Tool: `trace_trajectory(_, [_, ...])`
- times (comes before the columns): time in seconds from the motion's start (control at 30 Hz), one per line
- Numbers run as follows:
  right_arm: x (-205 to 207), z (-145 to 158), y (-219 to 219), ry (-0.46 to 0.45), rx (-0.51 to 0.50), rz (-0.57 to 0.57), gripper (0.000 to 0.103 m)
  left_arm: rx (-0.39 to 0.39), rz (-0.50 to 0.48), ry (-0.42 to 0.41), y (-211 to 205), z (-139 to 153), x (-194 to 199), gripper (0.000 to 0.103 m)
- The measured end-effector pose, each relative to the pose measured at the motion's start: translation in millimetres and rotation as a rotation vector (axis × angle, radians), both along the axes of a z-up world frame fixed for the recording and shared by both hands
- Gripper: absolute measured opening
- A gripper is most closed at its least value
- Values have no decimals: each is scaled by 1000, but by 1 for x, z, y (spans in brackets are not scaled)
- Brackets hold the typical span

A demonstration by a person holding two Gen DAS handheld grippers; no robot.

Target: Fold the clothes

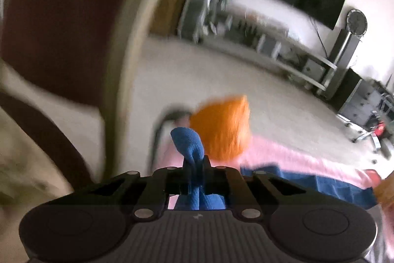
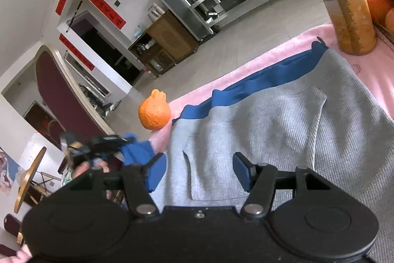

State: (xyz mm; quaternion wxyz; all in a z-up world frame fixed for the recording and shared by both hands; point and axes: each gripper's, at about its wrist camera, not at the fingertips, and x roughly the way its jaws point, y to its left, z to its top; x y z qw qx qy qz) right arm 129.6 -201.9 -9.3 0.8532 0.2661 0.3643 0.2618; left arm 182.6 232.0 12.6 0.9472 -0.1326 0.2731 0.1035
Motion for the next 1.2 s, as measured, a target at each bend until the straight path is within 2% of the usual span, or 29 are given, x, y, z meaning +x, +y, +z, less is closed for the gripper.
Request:
trace_trajectory(0.17, [-20, 16, 6, -39, 62, 16, 58, 247, 116, -173, -9, 90, -94, 5])
trace_trajectory(0.27, [-36, 29, 22, -71, 86, 44, 58, 321, 204, -210, 6, 112, -143, 6])
trace_trajectory(0.37, [-51, 39, 45, -89, 115, 96, 58, 334, 296, -203, 31, 105, -179, 6])
trace_trajectory(0.5, [-70, 47, 82, -102, 118, 169, 59, 319, 386, -138, 68, 65, -194, 9])
trace_trajectory(0.53, [-73, 48, 91, -101, 110, 186, 59, 312, 412, -100, 78, 53, -194, 11])
trace_trajectory(0.6, [-77, 52, 105, -97, 86, 212, 59, 292, 458, -10, 95, 36, -193, 24])
trace_trajectory(0.63, [-79, 55, 108, -96, 71, 219, 59, 275, 470, 21, 100, 34, -195, 30])
trace_trajectory(0.67, [-82, 59, 110, -97, 63, 223, 59, 257, 481, 20, 104, 38, -202, 32])
trace_trajectory(0.73, [-89, 69, 101, -110, 60, 216, 64, 248, 501, -27, 105, 57, -226, 35])
trace_trajectory(0.83, [-102, 86, 80, -130, 60, 186, 69, 241, 479, -61, 93, 88, -245, 38])
trace_trajectory(0.9, [-109, 94, 60, -123, 69, 156, 70, 236, 434, -68, 78, 103, -251, 40])
trace_trajectory(0.97, [-116, 98, 36, -110, 79, 126, 71, 216, 348, -41, 54, 107, -247, 41])
trace_trajectory(1.07, [-119, 93, 1, -84, 60, 66, 72, 180, 208, 106, 13, 90, -232, 43])
trace_trajectory(1.13, [-115, 80, -17, -36, 45, 29, 73, 157, 122, 233, -24, 60, -212, 42])
trace_trajectory(1.2, [-108, 62, -36, 28, 44, -8, 73, 127, 46, 301, -58, 29, -197, 41])
